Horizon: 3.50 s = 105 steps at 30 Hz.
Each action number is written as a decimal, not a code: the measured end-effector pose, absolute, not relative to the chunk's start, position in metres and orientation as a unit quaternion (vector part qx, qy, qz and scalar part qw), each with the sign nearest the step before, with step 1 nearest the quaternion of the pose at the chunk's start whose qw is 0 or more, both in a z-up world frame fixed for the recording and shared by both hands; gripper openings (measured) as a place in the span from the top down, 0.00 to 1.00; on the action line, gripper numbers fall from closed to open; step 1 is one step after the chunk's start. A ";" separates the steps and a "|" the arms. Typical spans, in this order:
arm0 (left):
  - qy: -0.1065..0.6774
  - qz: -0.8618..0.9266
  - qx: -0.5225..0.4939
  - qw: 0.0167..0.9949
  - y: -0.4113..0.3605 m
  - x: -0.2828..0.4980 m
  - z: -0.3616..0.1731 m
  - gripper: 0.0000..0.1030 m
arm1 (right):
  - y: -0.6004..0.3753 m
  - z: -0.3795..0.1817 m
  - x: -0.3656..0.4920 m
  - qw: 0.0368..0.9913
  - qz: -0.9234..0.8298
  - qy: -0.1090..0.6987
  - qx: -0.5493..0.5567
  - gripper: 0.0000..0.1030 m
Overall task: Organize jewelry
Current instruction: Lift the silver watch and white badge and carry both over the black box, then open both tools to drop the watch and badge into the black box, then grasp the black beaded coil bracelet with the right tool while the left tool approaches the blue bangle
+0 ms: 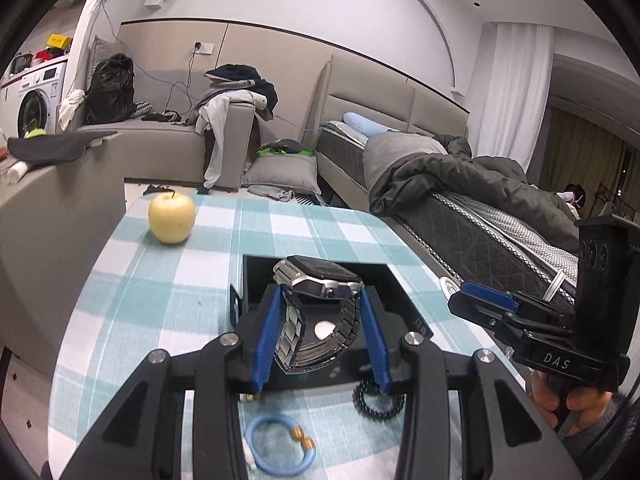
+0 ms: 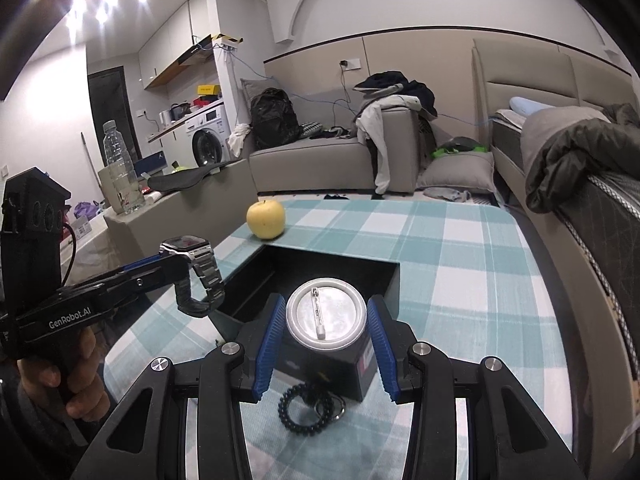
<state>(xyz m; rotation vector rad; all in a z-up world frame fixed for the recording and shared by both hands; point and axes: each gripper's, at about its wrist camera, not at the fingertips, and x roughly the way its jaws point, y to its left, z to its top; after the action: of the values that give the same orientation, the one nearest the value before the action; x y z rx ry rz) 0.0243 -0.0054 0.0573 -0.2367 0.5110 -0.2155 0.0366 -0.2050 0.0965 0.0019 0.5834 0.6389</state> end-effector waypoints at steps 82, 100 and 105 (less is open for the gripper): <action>0.287 0.017 -0.042 0.957 0.023 -0.014 0.038 0.01 | -0.187 0.095 0.019 0.894 0.140 0.422 -0.054 0.00; 0.371 0.028 -0.102 0.923 0.037 -0.006 -0.007 0.01 | -0.184 0.042 0.028 0.832 0.306 0.461 -0.033 0.26; 0.381 0.022 -0.085 0.921 0.028 -0.002 -0.009 0.01 | -0.195 0.031 0.037 0.820 0.303 0.485 0.012 0.41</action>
<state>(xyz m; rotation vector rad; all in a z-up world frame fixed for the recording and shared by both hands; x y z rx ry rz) -0.0016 0.0283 -0.0094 -0.1738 0.7819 0.0456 0.0365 -0.1954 0.0311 0.0261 1.0325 0.6448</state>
